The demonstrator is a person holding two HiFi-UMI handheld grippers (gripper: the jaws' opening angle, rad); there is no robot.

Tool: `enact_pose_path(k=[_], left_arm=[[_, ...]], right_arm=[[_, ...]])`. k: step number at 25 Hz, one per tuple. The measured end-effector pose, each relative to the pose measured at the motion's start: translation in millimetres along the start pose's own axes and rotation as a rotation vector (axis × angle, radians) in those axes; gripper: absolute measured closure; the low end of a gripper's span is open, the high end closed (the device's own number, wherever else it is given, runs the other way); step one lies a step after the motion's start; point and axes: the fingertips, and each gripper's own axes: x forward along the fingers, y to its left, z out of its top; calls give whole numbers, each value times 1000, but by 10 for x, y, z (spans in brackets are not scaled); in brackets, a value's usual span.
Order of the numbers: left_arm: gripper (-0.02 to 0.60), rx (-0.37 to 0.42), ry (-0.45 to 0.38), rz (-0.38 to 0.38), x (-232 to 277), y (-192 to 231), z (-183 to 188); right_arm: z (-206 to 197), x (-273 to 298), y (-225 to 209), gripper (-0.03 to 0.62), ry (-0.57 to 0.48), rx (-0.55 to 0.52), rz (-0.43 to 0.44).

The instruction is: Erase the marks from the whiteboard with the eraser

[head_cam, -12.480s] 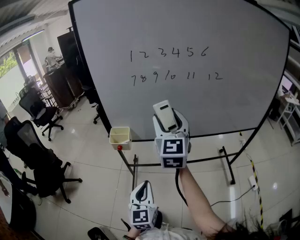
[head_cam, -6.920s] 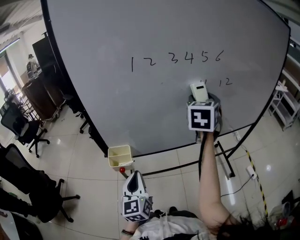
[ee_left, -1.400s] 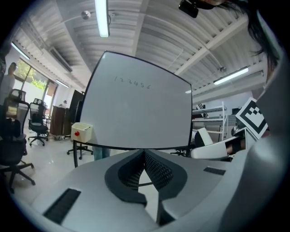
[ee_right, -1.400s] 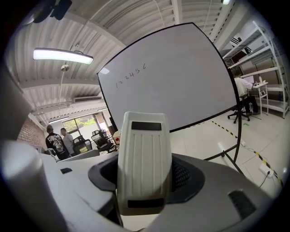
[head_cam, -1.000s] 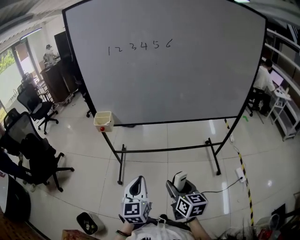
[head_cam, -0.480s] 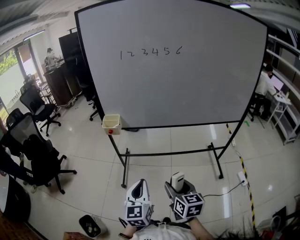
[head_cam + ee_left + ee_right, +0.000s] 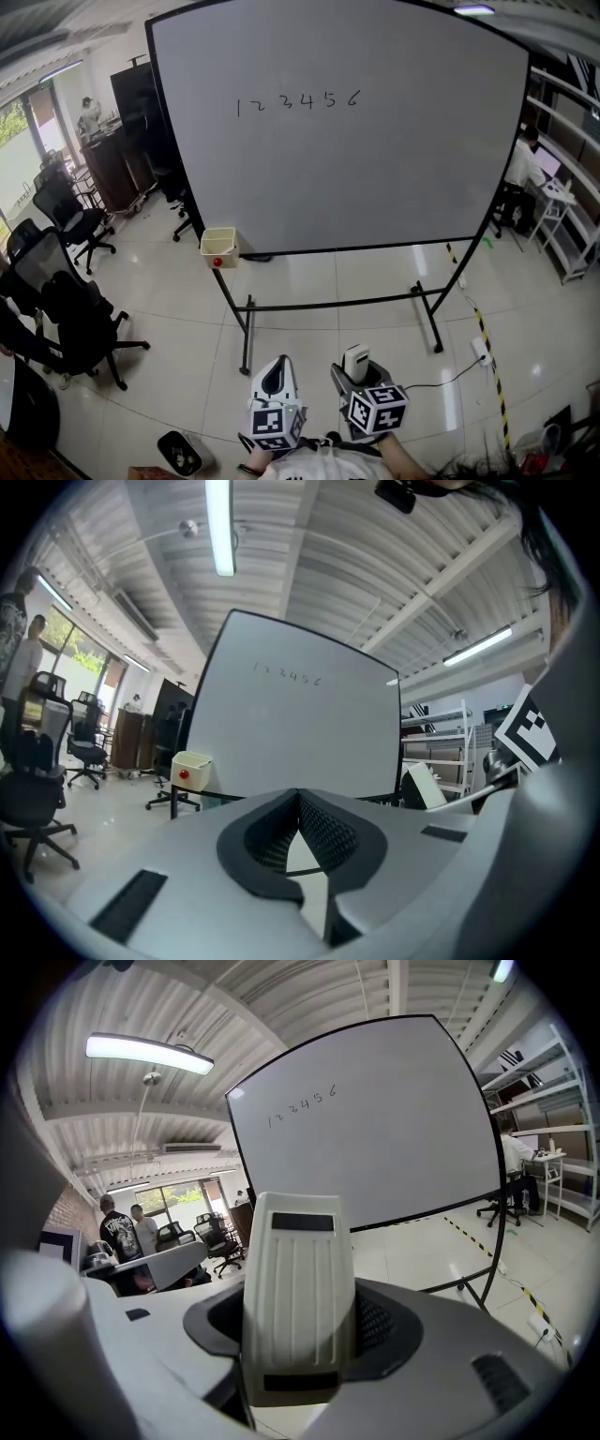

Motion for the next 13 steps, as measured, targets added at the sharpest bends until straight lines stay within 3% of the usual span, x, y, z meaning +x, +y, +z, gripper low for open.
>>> enact_pose_path(k=[13], left_arm=[[586, -5, 5, -4, -46, -21, -10]], right_arm=[[-86, -42, 24, 321, 23, -2, -3]])
